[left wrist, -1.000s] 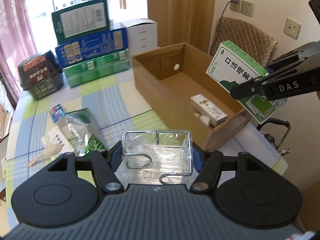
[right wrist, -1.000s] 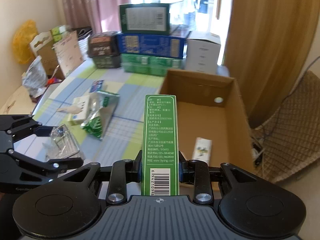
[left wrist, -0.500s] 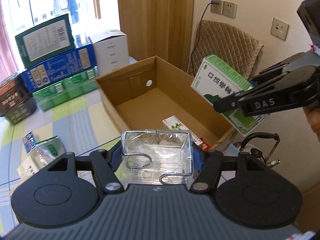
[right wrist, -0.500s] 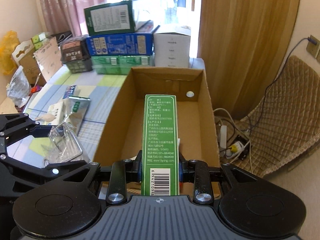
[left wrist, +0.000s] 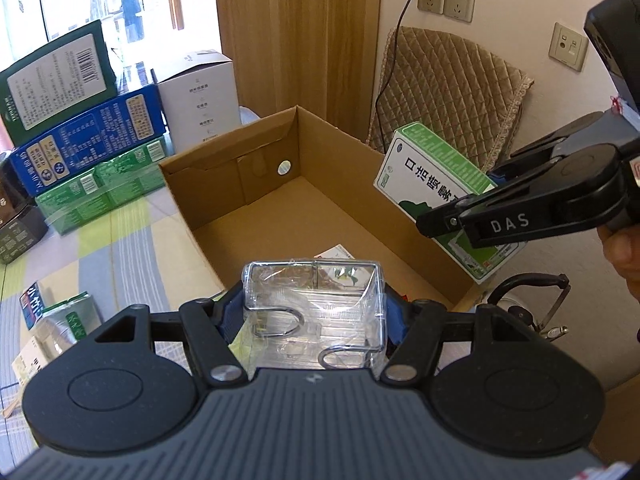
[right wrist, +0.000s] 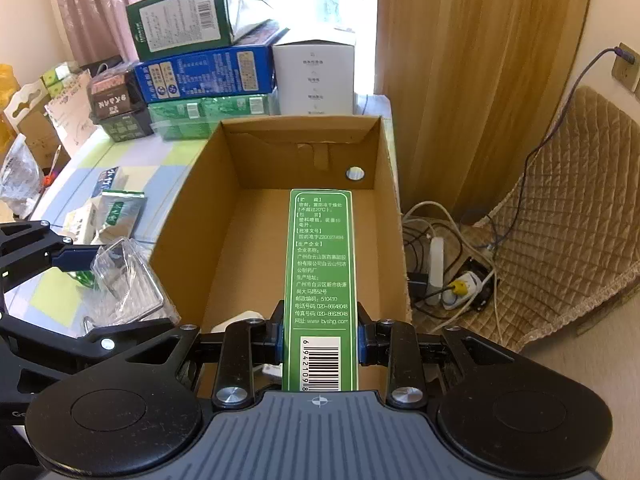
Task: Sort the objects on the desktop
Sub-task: 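Open both tools to drop the holder and green box into the box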
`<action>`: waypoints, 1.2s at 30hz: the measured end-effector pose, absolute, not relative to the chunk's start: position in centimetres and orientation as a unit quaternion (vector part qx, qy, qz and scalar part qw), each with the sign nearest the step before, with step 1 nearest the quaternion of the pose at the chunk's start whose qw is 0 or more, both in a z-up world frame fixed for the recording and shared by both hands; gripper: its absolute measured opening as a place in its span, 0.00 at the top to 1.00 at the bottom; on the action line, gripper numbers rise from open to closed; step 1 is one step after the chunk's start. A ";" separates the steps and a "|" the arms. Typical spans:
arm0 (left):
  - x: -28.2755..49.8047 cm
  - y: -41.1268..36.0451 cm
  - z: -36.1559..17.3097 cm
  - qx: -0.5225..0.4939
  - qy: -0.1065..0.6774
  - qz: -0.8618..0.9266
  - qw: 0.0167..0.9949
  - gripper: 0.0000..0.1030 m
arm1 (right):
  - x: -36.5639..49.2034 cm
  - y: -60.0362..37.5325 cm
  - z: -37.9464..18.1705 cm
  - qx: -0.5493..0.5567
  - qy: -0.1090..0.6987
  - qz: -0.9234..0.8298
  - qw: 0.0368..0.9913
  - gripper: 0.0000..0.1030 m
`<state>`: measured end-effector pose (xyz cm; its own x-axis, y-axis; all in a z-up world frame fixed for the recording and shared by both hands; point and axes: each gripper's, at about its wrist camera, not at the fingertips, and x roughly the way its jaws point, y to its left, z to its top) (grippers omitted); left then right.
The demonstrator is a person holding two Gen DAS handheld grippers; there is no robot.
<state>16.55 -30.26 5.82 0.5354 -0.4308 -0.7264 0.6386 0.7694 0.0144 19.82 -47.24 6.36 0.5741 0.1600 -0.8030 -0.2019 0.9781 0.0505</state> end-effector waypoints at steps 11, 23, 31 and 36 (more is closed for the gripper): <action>18.0 -31.7 4.8 0.140 0.375 -0.317 0.860 0.39 | 21.1 -47.7 4.9 -0.021 0.462 0.098 0.881 0.73; 19.3 -32.3 3.6 0.140 0.379 -0.316 0.859 0.39 | 22.3 -47.5 3.7 -0.019 0.467 0.099 0.878 0.73; 19.9 -33.0 3.3 0.142 0.374 -0.329 0.855 0.39 | 22.9 -47.8 3.0 -0.014 0.471 0.095 0.877 0.73; 20.0 -33.5 2.5 0.151 0.381 -0.325 0.852 0.33 | 23.0 -47.9 2.7 -0.013 0.473 0.095 0.876 0.73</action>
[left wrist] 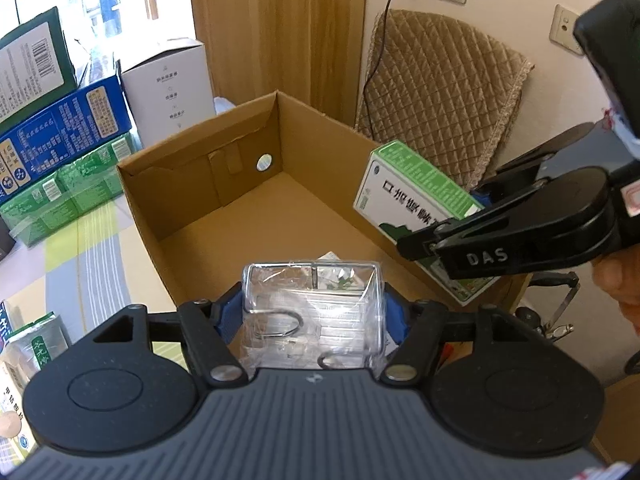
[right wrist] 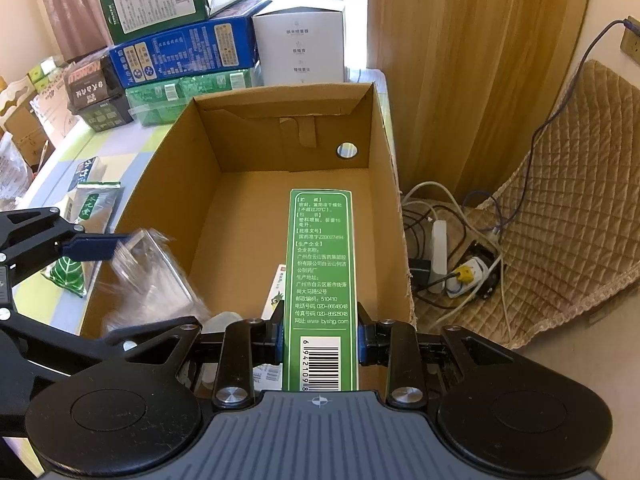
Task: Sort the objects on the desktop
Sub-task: 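Open both tools to drop the holder and green box into the box, then bring both open tools back over the table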
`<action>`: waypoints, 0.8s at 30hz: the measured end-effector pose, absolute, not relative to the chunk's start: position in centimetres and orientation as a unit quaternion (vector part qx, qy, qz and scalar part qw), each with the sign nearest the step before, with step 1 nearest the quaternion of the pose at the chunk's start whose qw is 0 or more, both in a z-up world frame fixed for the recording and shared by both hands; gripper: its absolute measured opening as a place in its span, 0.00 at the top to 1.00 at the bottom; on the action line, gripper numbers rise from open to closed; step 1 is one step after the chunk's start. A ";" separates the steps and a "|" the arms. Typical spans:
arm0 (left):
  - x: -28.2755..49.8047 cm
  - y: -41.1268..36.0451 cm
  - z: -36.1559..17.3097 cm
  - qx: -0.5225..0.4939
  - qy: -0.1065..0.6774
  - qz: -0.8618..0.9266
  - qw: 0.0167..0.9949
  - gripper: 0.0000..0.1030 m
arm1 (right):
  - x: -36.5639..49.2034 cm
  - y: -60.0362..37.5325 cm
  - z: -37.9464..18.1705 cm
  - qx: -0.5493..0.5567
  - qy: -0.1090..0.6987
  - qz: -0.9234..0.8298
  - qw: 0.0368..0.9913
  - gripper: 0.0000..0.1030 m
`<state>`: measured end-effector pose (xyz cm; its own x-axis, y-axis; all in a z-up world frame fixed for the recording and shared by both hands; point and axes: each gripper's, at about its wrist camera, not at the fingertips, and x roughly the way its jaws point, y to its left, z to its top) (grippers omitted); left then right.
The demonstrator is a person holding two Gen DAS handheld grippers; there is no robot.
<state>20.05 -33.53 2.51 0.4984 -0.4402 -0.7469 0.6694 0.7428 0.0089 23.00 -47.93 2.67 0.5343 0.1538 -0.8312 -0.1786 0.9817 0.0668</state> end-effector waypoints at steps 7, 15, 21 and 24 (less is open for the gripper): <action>20.1 -32.6 2.7 0.145 0.366 -0.320 0.862 0.27 | 23.0 -47.9 2.6 -0.010 0.474 0.096 0.875 0.73; 19.8 -31.2 3.1 0.141 0.361 -0.315 0.866 0.24 | 23.1 -47.7 3.0 0.004 0.466 0.102 0.879 0.71; 19.2 -30.2 3.2 0.140 0.360 -0.308 0.870 0.22 | 22.5 -47.5 4.0 0.000 0.454 0.098 0.886 0.50; 19.0 -29.5 3.5 0.136 0.360 -0.306 0.871 0.21 | 21.9 -47.4 4.3 -0.003 0.452 0.098 0.887 0.49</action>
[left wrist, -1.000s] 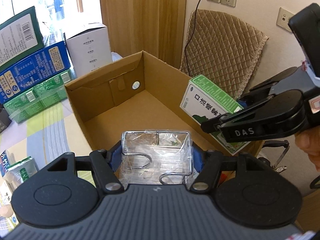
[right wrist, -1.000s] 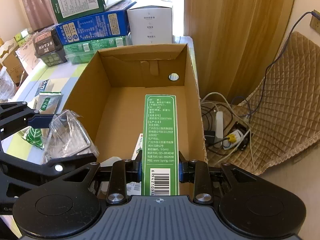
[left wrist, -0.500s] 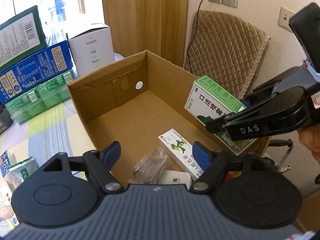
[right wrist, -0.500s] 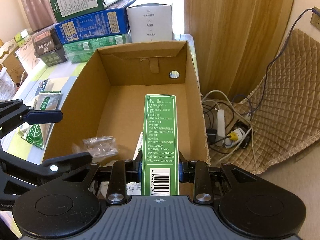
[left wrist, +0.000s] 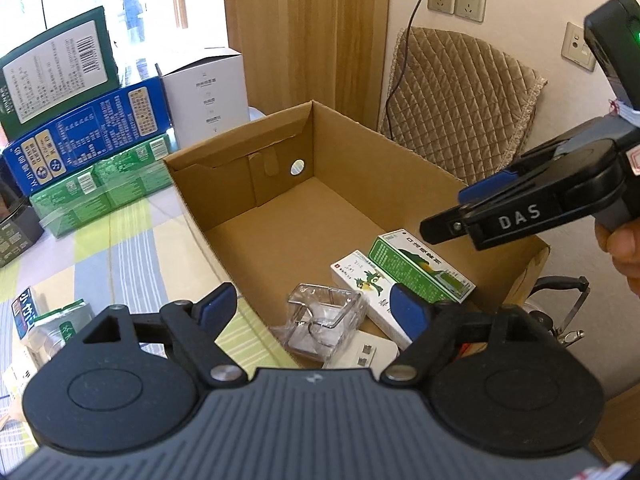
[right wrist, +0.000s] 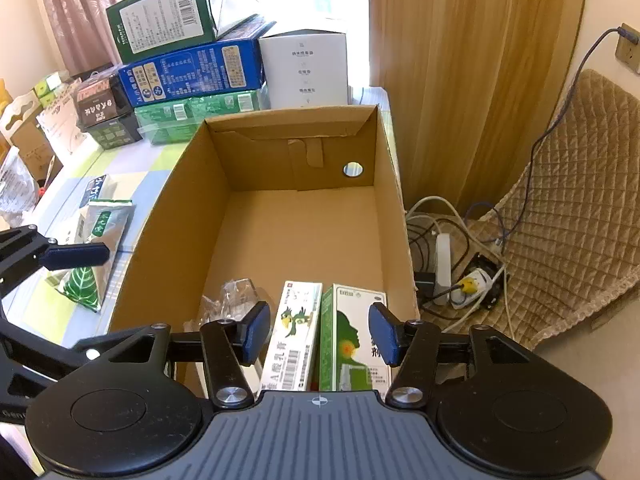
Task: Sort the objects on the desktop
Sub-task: 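Bring both open tools back over the table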
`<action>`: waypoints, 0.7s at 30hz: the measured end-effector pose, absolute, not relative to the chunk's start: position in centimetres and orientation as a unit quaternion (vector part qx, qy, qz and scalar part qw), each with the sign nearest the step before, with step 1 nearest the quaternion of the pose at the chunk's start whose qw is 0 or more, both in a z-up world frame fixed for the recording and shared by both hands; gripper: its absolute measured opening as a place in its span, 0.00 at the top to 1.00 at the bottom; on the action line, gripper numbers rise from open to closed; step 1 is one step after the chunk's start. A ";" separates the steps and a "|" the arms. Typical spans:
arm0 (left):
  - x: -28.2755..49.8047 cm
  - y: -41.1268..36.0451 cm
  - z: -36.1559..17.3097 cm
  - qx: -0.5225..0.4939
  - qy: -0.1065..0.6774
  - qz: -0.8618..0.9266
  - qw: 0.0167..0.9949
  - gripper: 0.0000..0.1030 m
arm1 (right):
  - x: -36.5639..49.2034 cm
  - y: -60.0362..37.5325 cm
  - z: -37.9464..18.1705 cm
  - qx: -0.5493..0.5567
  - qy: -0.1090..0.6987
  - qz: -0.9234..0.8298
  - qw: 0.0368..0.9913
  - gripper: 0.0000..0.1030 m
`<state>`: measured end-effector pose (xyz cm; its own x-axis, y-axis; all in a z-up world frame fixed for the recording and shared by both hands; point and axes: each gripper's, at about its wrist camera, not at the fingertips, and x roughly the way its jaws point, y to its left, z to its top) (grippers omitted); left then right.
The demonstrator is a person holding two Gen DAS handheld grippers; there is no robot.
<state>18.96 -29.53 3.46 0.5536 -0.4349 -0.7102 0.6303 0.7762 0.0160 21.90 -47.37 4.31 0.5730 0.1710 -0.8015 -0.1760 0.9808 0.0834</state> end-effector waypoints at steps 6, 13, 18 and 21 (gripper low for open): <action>17.8 -28.1 4.6 0.131 0.353 -0.300 0.876 0.14 | 20.1 -46.8 5.4 -0.007 0.445 0.098 0.890 0.40; 16.1 -26.1 6.1 0.131 0.345 -0.291 0.883 0.08 | 17.7 -45.0 7.0 -0.018 0.432 0.107 0.895 0.24; 14.9 -24.4 6.9 0.133 0.343 -0.281 0.886 0.03 | 16.3 -43.4 7.9 -0.027 0.423 0.114 0.898 0.16; 14.0 -23.3 7.2 0.138 0.342 -0.274 0.888 0.02 | 15.7 -42.6 8.2 -0.030 0.420 0.117 0.900 0.11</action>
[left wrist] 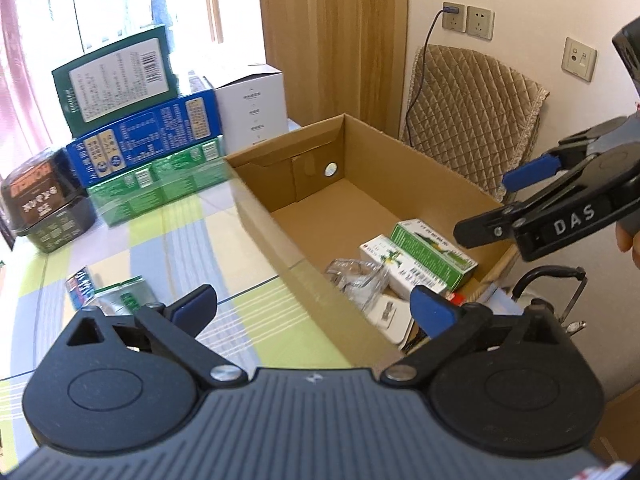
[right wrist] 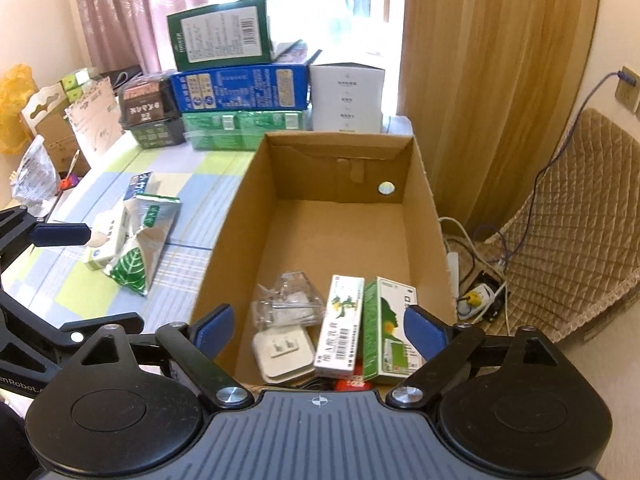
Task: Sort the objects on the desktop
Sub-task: 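Bring both open tools back over the table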
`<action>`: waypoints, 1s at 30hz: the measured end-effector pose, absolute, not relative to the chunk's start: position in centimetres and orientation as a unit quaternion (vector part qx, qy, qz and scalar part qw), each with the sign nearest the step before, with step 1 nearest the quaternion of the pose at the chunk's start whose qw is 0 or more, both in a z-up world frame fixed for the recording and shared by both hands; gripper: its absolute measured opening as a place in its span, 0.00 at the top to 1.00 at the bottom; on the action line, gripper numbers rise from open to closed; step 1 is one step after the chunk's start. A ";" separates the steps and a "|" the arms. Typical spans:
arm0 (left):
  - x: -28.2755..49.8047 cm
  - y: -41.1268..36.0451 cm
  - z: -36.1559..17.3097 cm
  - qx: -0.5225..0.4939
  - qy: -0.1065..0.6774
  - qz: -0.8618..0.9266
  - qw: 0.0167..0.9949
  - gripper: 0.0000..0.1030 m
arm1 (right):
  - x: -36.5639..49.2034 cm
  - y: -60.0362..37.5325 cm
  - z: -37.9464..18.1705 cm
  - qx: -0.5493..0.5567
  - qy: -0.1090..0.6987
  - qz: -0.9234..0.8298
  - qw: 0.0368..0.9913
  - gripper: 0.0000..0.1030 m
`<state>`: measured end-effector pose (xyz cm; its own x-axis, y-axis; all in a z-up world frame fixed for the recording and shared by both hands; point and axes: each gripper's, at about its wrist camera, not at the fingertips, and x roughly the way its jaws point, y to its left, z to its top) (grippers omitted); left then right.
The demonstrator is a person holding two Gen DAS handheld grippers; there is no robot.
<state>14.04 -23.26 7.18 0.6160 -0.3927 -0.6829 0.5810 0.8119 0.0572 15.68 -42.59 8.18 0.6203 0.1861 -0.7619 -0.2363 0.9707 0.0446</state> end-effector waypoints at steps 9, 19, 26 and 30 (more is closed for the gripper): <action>12.4 -18.5 7.7 0.121 0.354 -0.248 0.894 0.02 | 14.0 -39.4 8.6 -0.043 0.416 0.135 0.898 0.06; 11.6 -13.1 7.6 0.102 0.361 -0.207 0.903 0.02 | 12.9 -35.6 8.7 -0.052 0.409 0.165 0.896 0.02; 11.2 -9.1 7.0 0.097 0.367 -0.174 0.909 0.02 | 12.6 -33.5 8.1 -0.046 0.416 0.185 0.889 0.02; 11.0 -6.3 6.4 0.094 0.374 -0.150 0.910 0.02 | 12.3 -32.2 7.8 -0.043 0.417 0.198 0.886 0.02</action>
